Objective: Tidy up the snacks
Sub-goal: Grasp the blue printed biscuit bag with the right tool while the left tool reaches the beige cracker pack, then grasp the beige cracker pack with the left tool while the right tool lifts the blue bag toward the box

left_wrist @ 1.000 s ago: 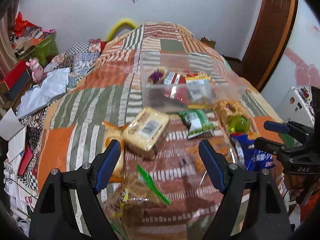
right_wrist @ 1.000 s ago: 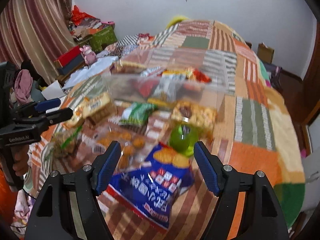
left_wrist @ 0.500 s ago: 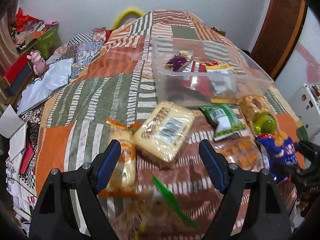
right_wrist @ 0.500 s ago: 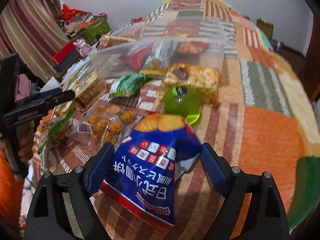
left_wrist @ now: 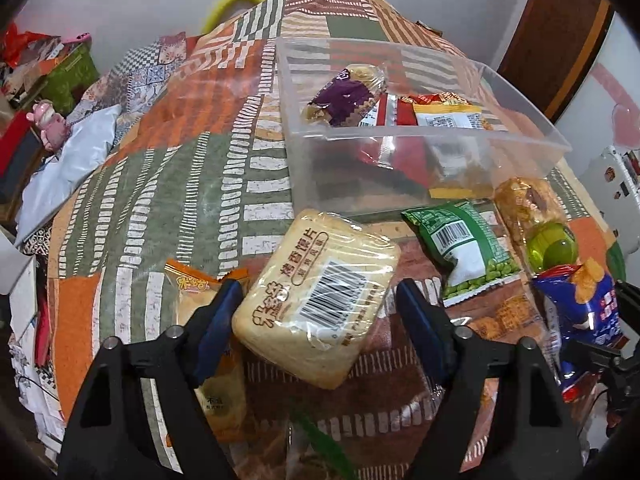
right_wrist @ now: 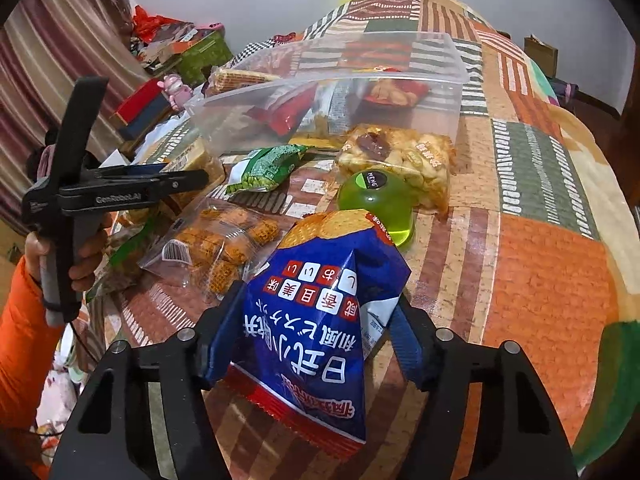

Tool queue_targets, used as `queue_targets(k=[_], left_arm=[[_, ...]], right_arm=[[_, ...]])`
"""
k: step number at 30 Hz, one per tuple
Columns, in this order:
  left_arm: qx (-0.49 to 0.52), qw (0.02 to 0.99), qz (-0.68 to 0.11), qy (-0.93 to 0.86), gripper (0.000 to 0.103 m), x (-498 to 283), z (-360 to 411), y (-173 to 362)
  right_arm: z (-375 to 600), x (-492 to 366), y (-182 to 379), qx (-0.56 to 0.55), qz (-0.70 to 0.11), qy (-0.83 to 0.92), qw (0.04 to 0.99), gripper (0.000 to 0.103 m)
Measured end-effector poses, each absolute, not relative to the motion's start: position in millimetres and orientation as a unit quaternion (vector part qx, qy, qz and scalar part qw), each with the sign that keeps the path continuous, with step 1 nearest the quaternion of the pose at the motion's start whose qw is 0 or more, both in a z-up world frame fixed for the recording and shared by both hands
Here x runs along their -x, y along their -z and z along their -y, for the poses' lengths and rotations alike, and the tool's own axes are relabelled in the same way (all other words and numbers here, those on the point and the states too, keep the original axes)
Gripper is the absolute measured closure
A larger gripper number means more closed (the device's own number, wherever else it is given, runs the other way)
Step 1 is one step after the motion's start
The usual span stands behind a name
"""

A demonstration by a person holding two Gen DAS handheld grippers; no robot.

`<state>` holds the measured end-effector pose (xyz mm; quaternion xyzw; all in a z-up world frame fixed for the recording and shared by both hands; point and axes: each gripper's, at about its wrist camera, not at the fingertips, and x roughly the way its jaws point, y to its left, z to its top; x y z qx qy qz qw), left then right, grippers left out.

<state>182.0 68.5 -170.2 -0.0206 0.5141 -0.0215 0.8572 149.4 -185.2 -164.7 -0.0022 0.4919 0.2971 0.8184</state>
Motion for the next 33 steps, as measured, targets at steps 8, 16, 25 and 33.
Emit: queue_targets(k=[8,16,25,33], left_arm=[[0.028,0.865,-0.501,0.021,0.042,-169,-71,164],[0.04,0.875,-0.483,0.024,0.045,-145,-72,149],[0.046,0.898,-0.438,0.021,0.048,-130,-70,109],[0.049,0.912,-0.406,0.038,0.048,-138,-60,81]], right_arm=[[196,-151,149,-0.013,-0.477,-0.296,0.828,0.042],[201,-158,120,-0.012,-0.445,-0.292,0.847,0.042],[197,-176,99,-0.009,-0.417,-0.29,0.861,0.042],[194,-194,89,-0.015,-0.4,-0.292,0.869,0.042]])
